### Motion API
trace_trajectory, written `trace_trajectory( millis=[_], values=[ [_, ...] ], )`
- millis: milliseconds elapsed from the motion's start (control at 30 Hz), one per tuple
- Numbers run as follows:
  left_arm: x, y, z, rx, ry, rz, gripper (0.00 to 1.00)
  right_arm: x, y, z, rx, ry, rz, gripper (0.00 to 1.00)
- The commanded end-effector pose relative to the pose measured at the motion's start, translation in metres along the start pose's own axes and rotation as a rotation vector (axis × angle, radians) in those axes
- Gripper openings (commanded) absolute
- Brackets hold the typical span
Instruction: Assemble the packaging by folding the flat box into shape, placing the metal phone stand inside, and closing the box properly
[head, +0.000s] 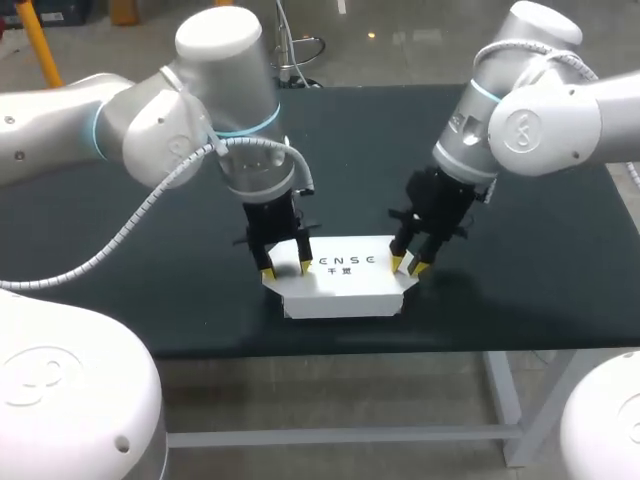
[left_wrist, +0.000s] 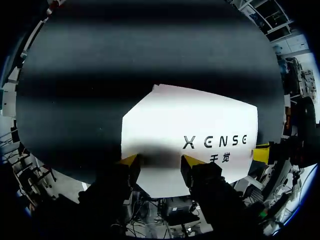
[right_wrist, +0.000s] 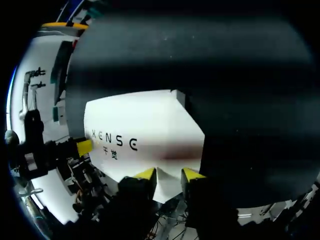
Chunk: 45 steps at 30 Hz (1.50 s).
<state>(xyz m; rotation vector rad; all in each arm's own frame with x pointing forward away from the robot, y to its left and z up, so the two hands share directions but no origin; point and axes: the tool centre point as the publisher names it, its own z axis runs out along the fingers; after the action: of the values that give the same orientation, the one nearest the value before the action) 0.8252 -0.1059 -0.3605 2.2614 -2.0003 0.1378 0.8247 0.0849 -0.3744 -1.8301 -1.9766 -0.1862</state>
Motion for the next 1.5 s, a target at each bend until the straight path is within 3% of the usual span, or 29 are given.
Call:
trace_trajectory(
  millis=[33,400,833,1500],
  values=[
    [-0.005,0.004,0.001,0.02,0.012,0.005,0.56,-0.001,-0.002,0.002,-0.014,0.002,0.003,0.37],
    [-0.007,0.004,0.006,0.045,0.056,0.02,0.54,-0.001,-0.004,0.006,-0.061,0.018,0.01,0.38],
    [-0.01,0.004,0.016,0.058,0.095,0.032,0.58,-0.003,-0.003,0.01,-0.102,0.057,0.029,0.41],
    [0.0,0.005,0.016,0.065,0.141,0.078,0.57,0.0,0.002,0.016,-0.129,0.134,0.043,0.42]
  ],
)
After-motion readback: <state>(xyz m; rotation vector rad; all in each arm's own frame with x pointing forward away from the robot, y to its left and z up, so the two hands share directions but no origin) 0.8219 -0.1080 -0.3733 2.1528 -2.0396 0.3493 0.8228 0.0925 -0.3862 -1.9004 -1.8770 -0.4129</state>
